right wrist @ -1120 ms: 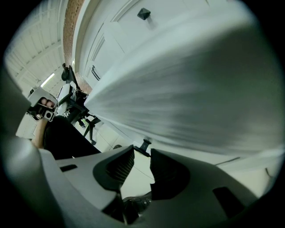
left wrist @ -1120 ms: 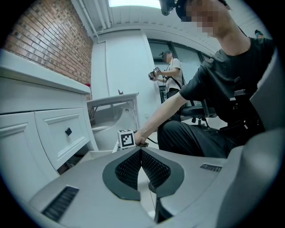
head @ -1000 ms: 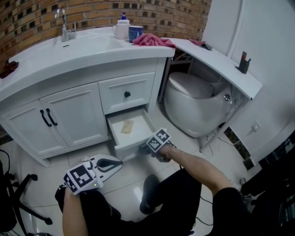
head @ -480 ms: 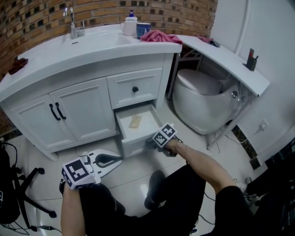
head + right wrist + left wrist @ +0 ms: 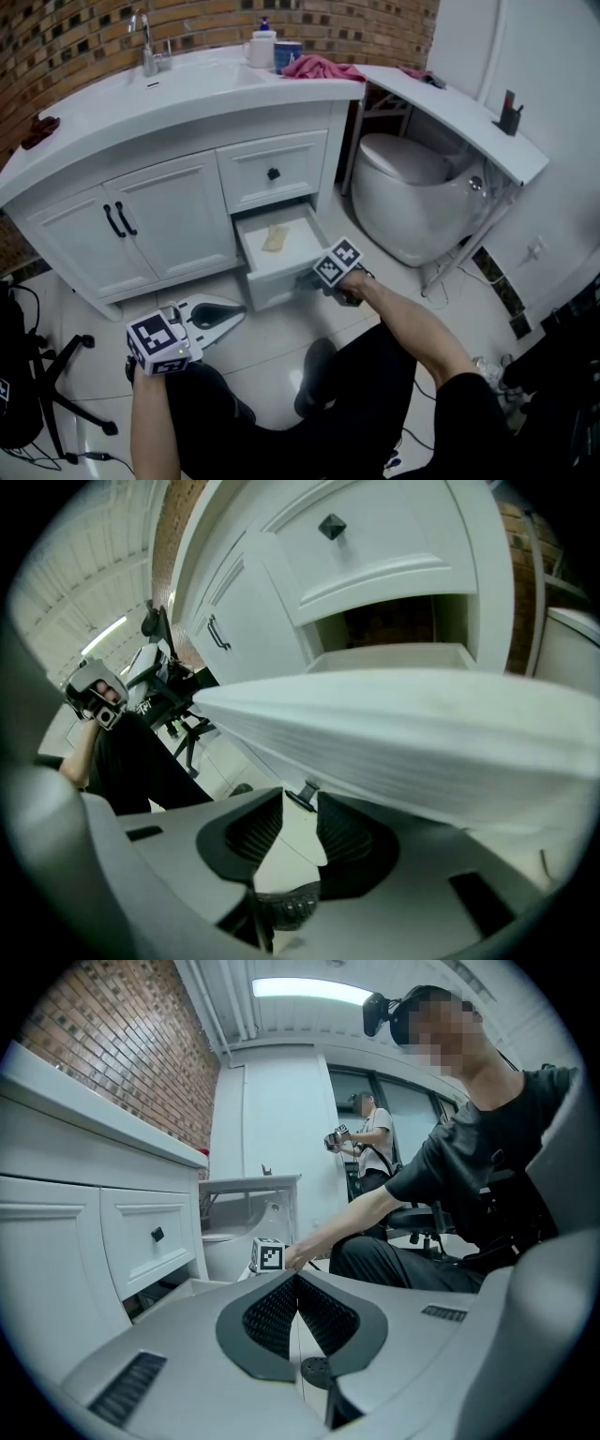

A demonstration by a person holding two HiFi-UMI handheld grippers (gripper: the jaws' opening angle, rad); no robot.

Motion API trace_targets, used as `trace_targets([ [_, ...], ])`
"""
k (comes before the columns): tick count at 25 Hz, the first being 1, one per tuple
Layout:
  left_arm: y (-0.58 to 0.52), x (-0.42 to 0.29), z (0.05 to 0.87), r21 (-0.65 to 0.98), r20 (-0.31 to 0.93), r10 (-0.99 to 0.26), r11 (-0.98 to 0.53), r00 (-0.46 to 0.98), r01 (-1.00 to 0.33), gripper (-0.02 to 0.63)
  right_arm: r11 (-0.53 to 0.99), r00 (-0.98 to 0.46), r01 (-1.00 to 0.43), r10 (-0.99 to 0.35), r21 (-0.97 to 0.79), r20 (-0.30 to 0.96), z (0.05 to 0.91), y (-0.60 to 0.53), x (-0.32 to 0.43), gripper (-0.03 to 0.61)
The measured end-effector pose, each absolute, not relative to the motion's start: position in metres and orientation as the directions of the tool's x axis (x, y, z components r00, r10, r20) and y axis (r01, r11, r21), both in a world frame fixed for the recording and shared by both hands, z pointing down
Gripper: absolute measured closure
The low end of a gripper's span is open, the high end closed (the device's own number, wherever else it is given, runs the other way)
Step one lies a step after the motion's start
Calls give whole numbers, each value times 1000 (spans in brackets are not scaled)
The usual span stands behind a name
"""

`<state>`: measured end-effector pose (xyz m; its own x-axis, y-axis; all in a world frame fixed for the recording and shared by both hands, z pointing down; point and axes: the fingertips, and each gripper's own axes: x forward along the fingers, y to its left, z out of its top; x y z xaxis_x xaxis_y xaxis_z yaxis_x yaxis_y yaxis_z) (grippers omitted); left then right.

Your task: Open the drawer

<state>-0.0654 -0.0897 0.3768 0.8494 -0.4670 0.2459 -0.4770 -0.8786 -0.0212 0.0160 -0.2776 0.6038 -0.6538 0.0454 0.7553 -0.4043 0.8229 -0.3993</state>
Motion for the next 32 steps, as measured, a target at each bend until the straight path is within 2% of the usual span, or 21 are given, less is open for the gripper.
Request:
trace_targets([
  [4,-87,-63,369,5,207,-466,-879,861,-477,611,799,-725,-387,46,-461,687,576,-278,24,453],
  [8,-86,-60,369,4,203,-451,-887,869,-462,611,795,-827,-317,34,-516,561,524,-267,22,454],
  [15,-85,-54,368,19,203,-431,-896,879,-444,611,821,-974,-121,10,-558,226,411,-227,12,456],
  [19,-84,-51,362,38,163,-424,-899,891,-436,611,846,-1000,10,20,-533,13,355,-201,12,456],
  [21,-85,-51,358,49,142,-426,-898,893,-437,611,871,-998,59,39,-488,-51,338,-185,12,456],
  [32,-88,-47,351,58,107,-422,-901,900,-430,611,921,-991,132,113,-367,-72,326,-147,7,457],
])
